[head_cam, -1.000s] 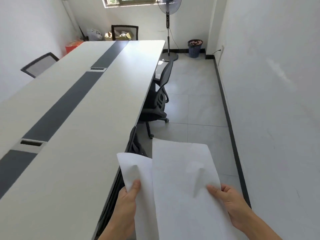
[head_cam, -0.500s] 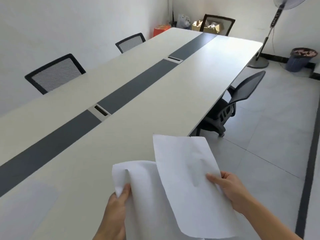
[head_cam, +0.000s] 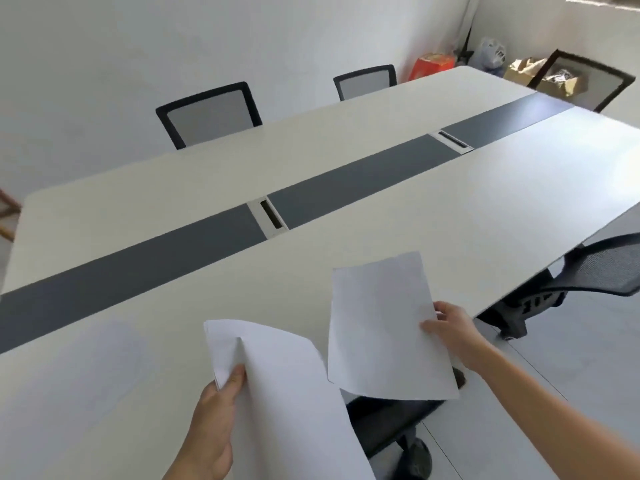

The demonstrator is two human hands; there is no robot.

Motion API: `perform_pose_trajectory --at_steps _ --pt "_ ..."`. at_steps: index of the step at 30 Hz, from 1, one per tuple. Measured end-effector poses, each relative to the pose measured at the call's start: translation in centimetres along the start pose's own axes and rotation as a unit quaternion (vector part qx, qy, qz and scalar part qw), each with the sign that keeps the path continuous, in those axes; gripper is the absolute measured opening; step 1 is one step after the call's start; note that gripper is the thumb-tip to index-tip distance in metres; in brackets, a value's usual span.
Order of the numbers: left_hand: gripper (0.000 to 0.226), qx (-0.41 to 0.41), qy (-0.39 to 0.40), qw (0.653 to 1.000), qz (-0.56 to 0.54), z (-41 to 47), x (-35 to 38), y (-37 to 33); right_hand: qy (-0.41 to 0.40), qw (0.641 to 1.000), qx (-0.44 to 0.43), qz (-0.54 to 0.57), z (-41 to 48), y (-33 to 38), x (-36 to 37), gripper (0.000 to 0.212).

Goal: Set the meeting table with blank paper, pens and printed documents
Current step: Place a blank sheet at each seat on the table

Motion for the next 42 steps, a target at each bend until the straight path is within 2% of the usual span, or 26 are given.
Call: perform_pose_trajectory --at_steps 9,14,19,21,24,27,29,31,34,36,40,42 --pt "0.018 -0.008 -0.174 0.982 -0.074 -1.4 -0.9 0.9 -0.024 0.975 -0.023 -0.219 14.7 1.8 1.3 0.032" --pt "0.016 -0.015 -0.202 0.974 -0.102 -1.4 1.2 1.4 -0.059 0.942 -0.025 -0.330 17.6 2.1 0.1 0.050" --pt "0.020 -0.013 -0.175 0.978 -0.109 -0.6 3.5 1.1 -0.087 0.928 -0.031 -0.362 16.8 2.4 -1.7 0.056" --pt "0.023 -0.011 -0.147 0.983 -0.105 -0.2 4.4 0.4 -0.054 0.947 -0.048 -0.312 14.6 3.0 -0.8 0.048" --pt "0.024 -0.001 -0.093 0.991 -0.095 0.5 6.0 -1.0 0.083 0.984 -0.048 -0.147 8.4 4.1 2.8 0.032" --pt "0.021 0.015 -0.025 0.997 -0.077 0.9 7.9 -2.3 0.247 0.968 0.032 -0.015 0.4 2.9 6.8 0.035" --pt "0.020 0.024 0.023 0.998 -0.053 1.1 9.1 -2.8 0.305 0.941 0.113 0.098 -4.0 1.8 7.9 0.046" --pt "0.023 0.025 0.063 0.998 -0.019 1.3 10.1 -2.9 0.290 0.929 0.137 0.186 -6.8 1.4 7.0 0.045" --pt "0.029 0.017 0.119 0.992 0.035 1.1 12.3 -2.2 0.149 0.963 0.055 0.219 -7.7 1.0 2.3 0.036" --pt "0.027 0.010 0.151 0.987 0.057 0.4 14.4 -1.5 0.073 0.971 0.017 0.227 -8.1 0.2 -1.3 0.028" --pt "0.020 -0.004 0.210 0.975 0.074 -1.7 19.9 -0.2 0.015 0.967 -0.028 0.253 -9.2 -1.8 -8.0 0.044" --pt "0.021 -0.012 0.229 0.971 0.068 -2.6 23.2 0.5 0.006 0.962 -0.046 0.267 -9.7 -2.8 -11.4 0.042"
Point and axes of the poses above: each hand's wrist, its own z-axis towards the middle knuckle, its own x-axis out of the palm, y = z × x, the point moved 7 cm from there along z, towards the middle knuckle, and after that the axes turned 1 degree about x, right-handed, at the moved point
